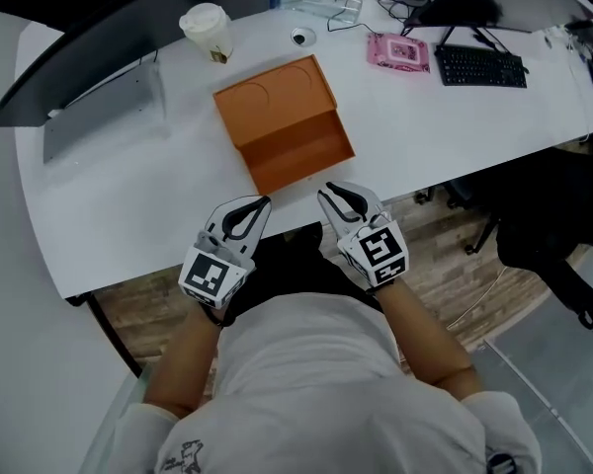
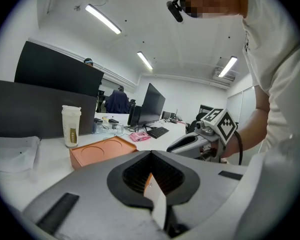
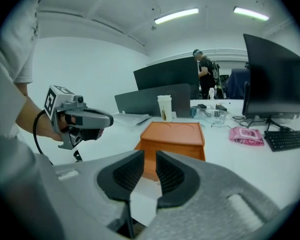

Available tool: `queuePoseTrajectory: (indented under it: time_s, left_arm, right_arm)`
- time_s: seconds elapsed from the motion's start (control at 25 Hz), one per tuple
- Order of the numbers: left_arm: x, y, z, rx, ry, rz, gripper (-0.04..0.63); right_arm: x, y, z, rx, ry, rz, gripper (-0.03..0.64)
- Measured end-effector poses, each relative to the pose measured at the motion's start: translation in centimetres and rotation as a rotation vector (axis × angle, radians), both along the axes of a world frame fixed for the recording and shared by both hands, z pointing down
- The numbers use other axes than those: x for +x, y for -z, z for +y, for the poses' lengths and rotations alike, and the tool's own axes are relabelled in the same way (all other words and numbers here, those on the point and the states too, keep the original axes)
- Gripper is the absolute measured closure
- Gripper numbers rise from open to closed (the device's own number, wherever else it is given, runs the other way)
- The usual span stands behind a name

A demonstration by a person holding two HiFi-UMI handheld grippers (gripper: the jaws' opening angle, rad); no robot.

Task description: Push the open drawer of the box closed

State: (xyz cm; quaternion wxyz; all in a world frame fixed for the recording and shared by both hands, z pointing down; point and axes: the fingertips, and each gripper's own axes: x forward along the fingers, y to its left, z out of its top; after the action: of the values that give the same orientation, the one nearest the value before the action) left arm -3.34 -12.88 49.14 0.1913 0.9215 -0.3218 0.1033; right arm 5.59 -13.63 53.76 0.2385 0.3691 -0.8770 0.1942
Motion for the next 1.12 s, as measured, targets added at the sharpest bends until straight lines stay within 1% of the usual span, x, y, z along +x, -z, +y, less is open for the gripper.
queuePoseTrajectory:
  time_s: [0.24, 0.52, 0.72, 0.84, 0.92, 1.12]
  left_arm:
    - [-0.2, -2.6, -0.3, -0.027, -0.003, -0.011, 0.597]
    - [0.0, -5.2, -0.5, -0.057, -0.028, -0.024, 0.597]
    - [-0.1, -7.2, -0.3, -0.081, -0.044, -0.037, 0.597]
    - [-0.5, -8.2, -0.6, -0.083, -0.036, -0.055, 0.597]
    - [-0.8, -8.6, -0.8, -0.101, -0.03, -0.061, 0.597]
    - [-1.6, -9.9, -0.8, -0.115, -0.025, -0.055, 0.597]
  right_arm:
    - [0.0, -3.5, -0.3, -0.052, -0.007, 0.013, 0.531]
    - [-0.1, -7.5, -0.1, -0.115, -0.002, 0.028, 0.526]
    - [-0.1, -10.1, -0.3, -0.158, -0.017, 0.028, 0.525]
    - [-0.3, -11.4, -0.5, -0.176, -0.018, 0.028, 0.525]
    - [-0.4, -12.1, -0.3, -0.191, -0.016, 0.031, 0.525]
    - [-0.6, -13.7, -0.3, -0.215, -0.018, 0.041, 0.525]
